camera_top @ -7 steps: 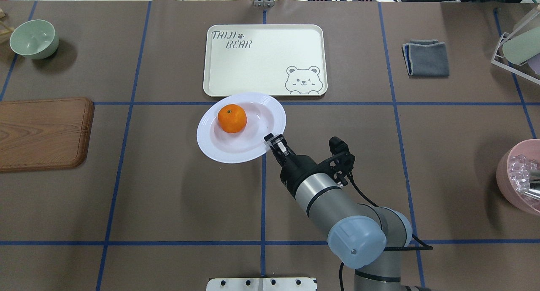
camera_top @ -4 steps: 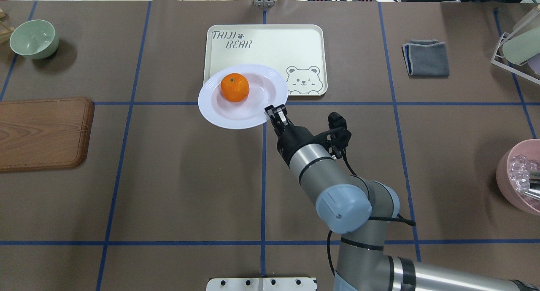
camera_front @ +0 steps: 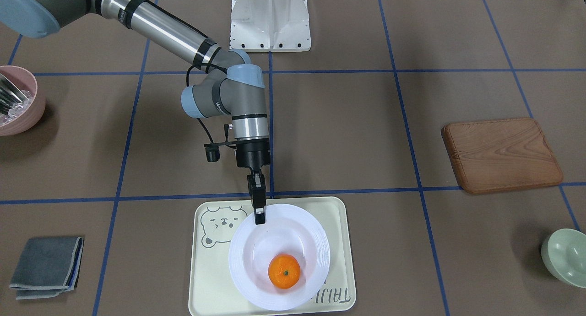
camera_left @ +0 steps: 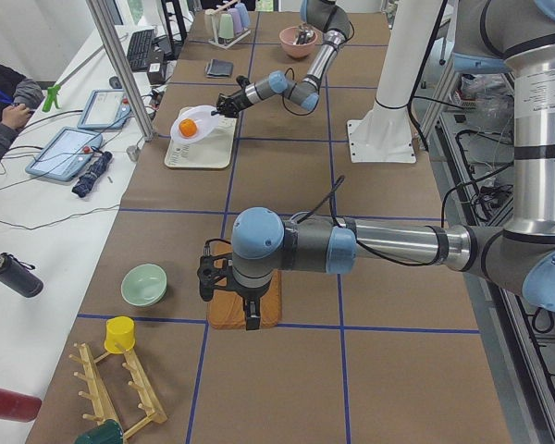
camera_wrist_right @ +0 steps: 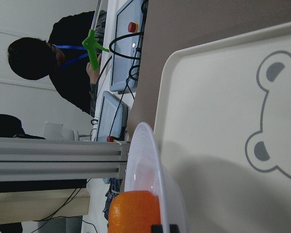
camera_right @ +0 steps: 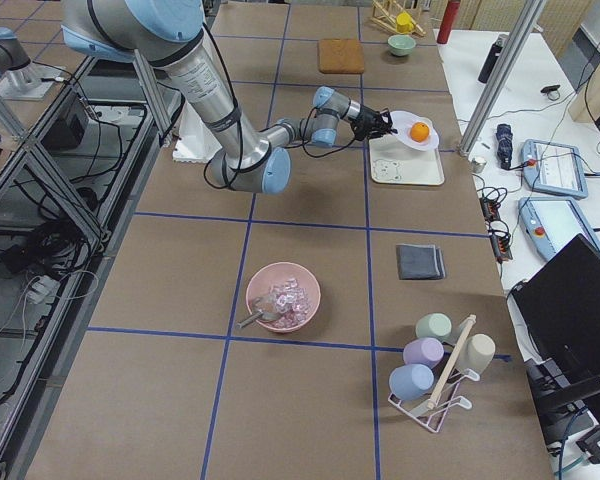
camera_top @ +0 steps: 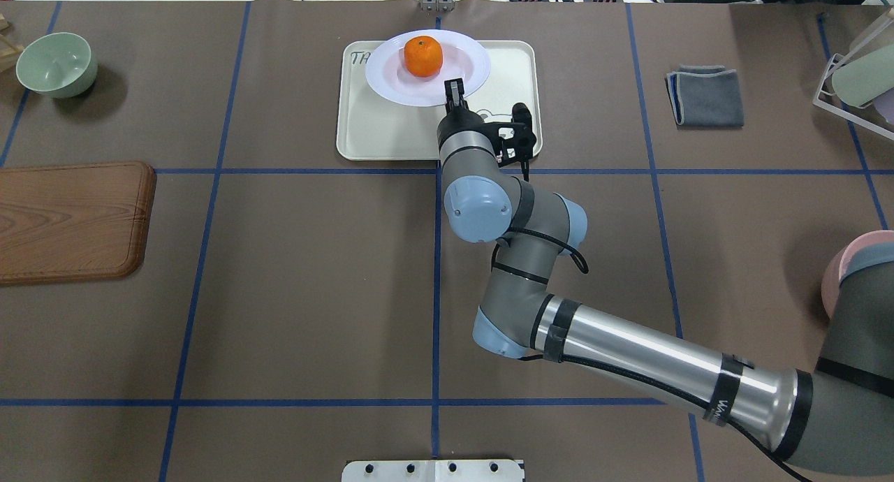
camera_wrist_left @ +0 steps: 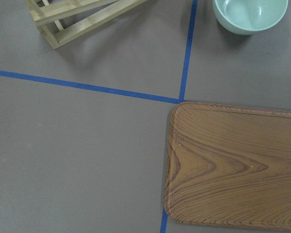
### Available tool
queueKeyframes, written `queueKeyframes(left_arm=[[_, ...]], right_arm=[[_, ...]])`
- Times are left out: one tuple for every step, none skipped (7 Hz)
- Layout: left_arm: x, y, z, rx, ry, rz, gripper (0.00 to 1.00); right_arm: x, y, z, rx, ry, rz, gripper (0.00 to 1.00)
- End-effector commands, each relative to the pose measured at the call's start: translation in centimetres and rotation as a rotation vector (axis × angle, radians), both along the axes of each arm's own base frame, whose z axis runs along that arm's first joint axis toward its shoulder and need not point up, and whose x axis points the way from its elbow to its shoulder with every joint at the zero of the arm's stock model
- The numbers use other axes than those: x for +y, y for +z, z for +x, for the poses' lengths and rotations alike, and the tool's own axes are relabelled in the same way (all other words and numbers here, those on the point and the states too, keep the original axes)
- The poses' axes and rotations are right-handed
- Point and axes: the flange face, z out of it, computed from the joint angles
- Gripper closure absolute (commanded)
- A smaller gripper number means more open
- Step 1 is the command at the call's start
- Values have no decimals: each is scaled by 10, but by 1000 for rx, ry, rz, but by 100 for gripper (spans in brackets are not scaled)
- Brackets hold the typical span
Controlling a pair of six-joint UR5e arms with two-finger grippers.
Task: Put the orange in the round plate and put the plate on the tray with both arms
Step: 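Lift and carry the plate with the orange onto the bear tray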
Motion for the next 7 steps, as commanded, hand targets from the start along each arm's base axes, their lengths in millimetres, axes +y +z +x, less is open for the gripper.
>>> queueKeyframes(left_arm=[[-1,-1,3,0,7,2,1],[-1,0,4,0,9,1,1],[-2,-1,4,0,9,2,1],[-1,0,4,0,9,1,2],[0,0,4,0,9,-2,1],[1,1,4,0,9,-4,2],[0,1,4,-1,10,-7,2]], right_arm=[[-4,5,-9,10,-5,-18,80],[2,11,-13,19,-13,-19,62],[5,9,-14,18,-20,-16,1],[10,3,-13,86,-75,18,0],[20,-6,-9,219,-215,95,0],[17,-2,7,311,-306,150,0],[13,17,32,427,-461,187,0]])
